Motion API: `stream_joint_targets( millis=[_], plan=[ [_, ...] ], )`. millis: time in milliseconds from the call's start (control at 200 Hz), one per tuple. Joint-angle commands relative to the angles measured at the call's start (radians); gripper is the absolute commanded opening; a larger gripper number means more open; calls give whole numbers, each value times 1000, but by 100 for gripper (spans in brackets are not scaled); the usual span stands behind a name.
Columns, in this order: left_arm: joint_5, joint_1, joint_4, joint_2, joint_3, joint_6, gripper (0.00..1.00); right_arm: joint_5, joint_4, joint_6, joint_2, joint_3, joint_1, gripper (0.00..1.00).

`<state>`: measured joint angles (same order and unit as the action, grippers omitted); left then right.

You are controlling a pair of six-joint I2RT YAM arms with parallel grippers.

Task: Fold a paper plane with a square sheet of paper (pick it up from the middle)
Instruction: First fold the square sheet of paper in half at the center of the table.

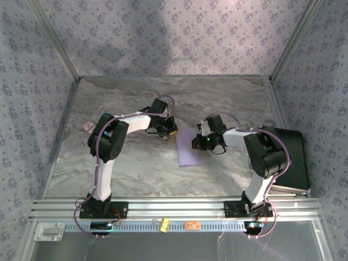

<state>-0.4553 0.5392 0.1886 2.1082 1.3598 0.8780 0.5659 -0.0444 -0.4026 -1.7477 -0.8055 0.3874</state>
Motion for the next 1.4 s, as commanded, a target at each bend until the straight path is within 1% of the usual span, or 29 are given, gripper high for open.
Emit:
stream_joint_targets(
  millis=[0, 265, 435, 575, 695, 795, 855, 905, 949, 994, 1069, 1119, 1159, 1184, 1219, 1299, 1349, 1394],
  plan=[
    [159, -30, 46, 52, 32, 26, 0, -54, -147, 24, -25, 49, -11, 0],
    [177, -30, 92, 70, 74, 21, 0, -40, -146, 30, -24, 54, -11, 0],
    [168, -30, 120, 71, 94, 29, 1, -30, -149, 34, -19, 51, -11, 0],
    [188, -28, 145, 34, 99, 21, 3, -11, -147, 39, -9, 42, -8, 0],
    [163, -28, 147, 7, 96, 10, 6, 3, -132, 20, -11, 38, -5, 0],
    [142, -23, 111, -38, 51, 22, 9, 28, -102, -2, 0, 47, 0, 0],
    [132, -17, 92, -72, 23, 23, 10, 67, -62, -26, 16, 56, 0, 0],
    [132, -8, 98, -98, 9, 14, 10, 100, -33, -51, 28, 53, 0, 0],
    [131, -2, 109, -123, -3, 4, 10, 99, -17, -75, 45, 50, 0, 0],
    [125, 2, 98, -152, -26, 6, 10, 95, -2, -103, 65, 47, -4, 4],
    [102, 4, 48, -197, -84, 27, 12, 117, 43, -185, 113, 53, -14, 6],
    [84, 11, 17, -221, -110, 35, 12, 135, 84, -272, 157, 76, -26, 14],
    [74, 20, 3, -234, -121, 32, 12, 134, 95, -298, 201, 94, -30, 21],
    [63, 26, -2, -239, -123, 26, 12, 124, 72, -298, 232, 102, -27, 26],
    [54, 37, -3, -241, -123, 20, 12, 94, 22, -286, 274, 108, -26, 29],
    [24, 63, -17, -238, -122, 4, 12, -9, -121, -244, 361, 119, -31, 39],
    [-2, 78, -30, -225, -119, 1, 12, -51, -180, -234, 400, 135, -40, 40],
    [-32, 90, -55, -208, -116, 1, 11, -37, -189, -234, 426, 159, -53, 40]
  ],
)
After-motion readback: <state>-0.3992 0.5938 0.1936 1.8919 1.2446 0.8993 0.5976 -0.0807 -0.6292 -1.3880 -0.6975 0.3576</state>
